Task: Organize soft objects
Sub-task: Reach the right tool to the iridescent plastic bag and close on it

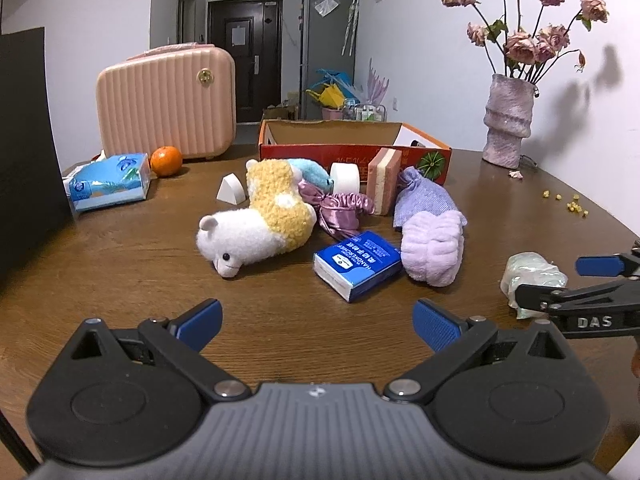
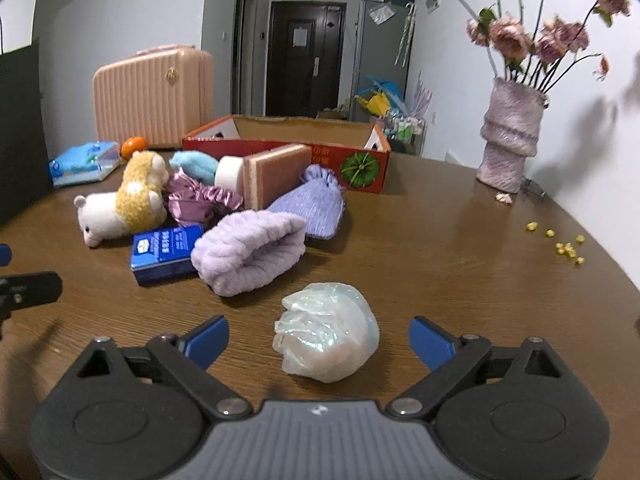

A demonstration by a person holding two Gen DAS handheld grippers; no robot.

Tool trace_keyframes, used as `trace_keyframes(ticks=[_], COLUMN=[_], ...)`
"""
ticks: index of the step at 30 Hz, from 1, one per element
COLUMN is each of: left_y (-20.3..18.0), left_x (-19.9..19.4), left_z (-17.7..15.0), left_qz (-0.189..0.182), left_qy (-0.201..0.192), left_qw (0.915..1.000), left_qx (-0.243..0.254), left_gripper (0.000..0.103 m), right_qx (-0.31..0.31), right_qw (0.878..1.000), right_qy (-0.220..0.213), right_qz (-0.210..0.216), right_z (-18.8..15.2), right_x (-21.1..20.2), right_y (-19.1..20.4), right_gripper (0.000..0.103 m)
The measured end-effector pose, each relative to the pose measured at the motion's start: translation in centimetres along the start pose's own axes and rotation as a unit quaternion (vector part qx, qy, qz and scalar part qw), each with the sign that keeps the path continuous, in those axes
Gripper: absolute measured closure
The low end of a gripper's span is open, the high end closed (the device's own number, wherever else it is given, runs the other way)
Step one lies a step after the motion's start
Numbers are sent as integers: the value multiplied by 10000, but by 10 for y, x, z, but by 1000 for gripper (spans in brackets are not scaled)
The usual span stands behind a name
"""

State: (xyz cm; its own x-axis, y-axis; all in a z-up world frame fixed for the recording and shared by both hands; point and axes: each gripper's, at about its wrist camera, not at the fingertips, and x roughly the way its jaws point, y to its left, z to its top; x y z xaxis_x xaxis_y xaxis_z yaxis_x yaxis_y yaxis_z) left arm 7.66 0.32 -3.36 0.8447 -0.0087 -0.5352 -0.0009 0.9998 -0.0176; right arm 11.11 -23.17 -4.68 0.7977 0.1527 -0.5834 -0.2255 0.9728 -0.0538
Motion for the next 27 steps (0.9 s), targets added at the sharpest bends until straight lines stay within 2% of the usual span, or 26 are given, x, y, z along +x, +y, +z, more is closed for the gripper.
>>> trace_keyframes(ticks=[12,21,27], left_y=[0,-1,-4], left_x=[16,26,36], left_z=[2,5,11], left_qz=[47,42,39], left_qy=[117,162,171], left_qw=[9999,9999,9998], left_qx=[3,27,117], left_gripper=[0,0,0], right_qx=[-72,28,170], right_qw=[9995,9984,9981], right_qy=[278,454,369], right_qz=[157,327,456], right_z=[7,6,6], right_x=[47,62,62], right_y=[-3,-7,-12], right_gripper=[21,56,60])
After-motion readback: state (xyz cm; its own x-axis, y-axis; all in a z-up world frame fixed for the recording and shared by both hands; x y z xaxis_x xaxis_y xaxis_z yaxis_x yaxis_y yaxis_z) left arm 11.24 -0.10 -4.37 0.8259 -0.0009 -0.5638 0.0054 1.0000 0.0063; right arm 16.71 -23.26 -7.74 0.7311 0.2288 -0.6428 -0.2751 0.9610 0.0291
